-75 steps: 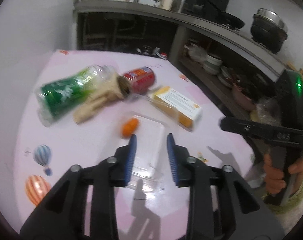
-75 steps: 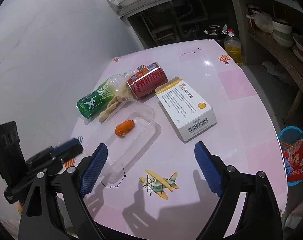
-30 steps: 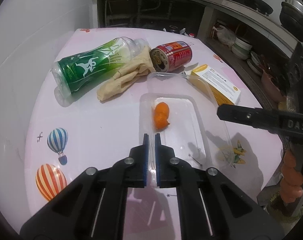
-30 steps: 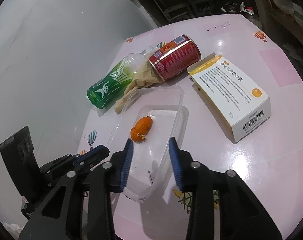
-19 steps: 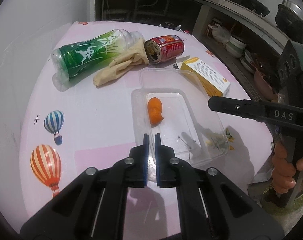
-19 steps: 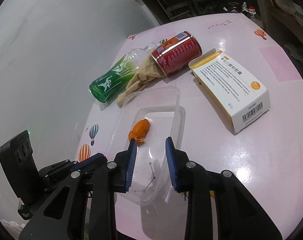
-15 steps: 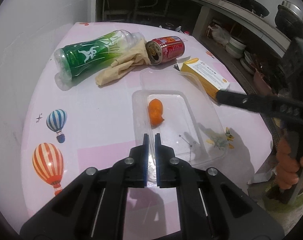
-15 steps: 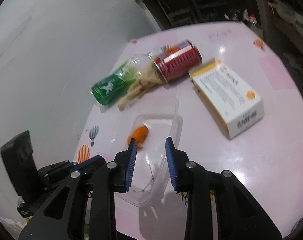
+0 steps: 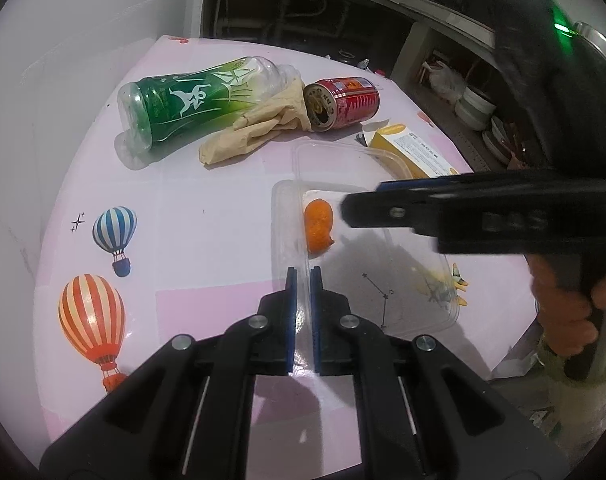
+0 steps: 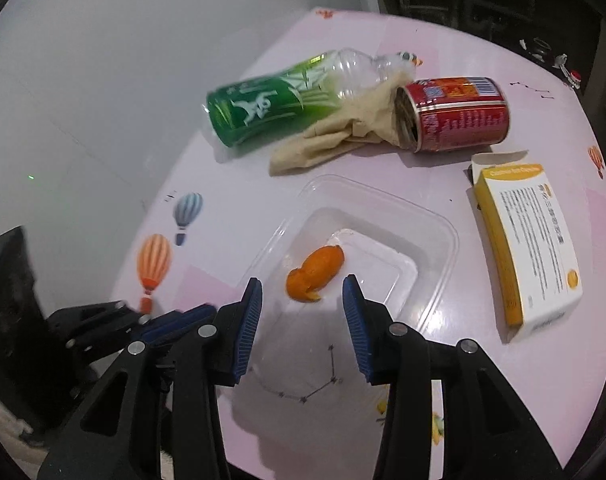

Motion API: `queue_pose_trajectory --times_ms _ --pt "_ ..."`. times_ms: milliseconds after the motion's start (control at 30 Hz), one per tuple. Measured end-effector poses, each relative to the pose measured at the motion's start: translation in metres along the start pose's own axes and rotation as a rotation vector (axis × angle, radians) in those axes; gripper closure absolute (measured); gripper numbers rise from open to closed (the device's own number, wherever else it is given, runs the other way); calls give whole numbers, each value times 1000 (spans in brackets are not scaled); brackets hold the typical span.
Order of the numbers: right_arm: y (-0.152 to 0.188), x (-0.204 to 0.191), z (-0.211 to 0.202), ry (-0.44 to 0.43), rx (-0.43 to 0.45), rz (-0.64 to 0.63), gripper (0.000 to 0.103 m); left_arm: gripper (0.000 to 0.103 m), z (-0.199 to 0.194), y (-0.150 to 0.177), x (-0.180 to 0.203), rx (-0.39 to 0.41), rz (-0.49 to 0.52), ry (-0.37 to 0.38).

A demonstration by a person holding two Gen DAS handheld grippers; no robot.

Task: Collect trash
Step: 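Grasp the clear tray rim with the left tool while the right tool grasps the orange piece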

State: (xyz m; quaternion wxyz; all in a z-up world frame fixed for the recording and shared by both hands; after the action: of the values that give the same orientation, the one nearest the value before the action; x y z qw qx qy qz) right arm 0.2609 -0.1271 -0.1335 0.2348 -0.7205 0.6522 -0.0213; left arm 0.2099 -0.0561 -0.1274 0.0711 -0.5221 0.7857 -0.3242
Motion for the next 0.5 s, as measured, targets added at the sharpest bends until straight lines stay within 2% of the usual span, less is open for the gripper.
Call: queue_pose_trajectory --times_ms 200,367,500 --pt "0 2 30 2 -97 -3 60 98 -1 1 -1 1 -2 8" --pt "2 2 40 26 -103 -14 60 98 -3 1 0 4 1 8" --pt "1 3 43 72 -94 -36 70 98 -3 1 0 5 2 6"
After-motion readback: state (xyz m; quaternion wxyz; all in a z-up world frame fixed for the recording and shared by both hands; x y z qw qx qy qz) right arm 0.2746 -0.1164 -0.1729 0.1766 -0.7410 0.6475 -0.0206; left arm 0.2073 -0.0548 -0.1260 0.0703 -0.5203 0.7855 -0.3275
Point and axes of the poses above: each gripper's, at about its wrist camera, not at the fingertips, and z roughly the way its jaws point, x to its right, y to its underside, the point moved 9 cm from there along z, roughly the way its jaws point, and after that the axes turned 2 degrees about z, right-handed, at the moved point
